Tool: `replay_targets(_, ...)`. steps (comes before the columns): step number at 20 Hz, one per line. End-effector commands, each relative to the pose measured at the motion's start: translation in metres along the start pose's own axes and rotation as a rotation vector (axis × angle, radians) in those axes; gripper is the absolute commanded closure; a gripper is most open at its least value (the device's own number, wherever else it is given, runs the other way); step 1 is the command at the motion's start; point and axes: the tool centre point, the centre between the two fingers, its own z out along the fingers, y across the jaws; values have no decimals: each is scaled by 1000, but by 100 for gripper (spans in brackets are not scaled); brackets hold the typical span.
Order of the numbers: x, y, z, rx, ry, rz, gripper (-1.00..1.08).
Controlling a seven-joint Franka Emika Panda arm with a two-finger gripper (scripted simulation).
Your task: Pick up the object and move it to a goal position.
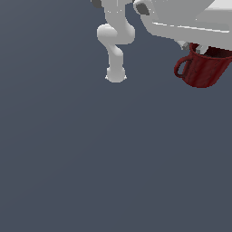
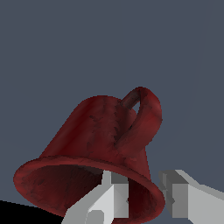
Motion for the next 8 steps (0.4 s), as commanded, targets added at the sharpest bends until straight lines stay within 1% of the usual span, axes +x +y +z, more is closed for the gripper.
replay_targets(1, -7, -3, -3, 2, 1, -1, 108)
replay_targets(8, -12, -6, -5, 3, 1, -1, 108)
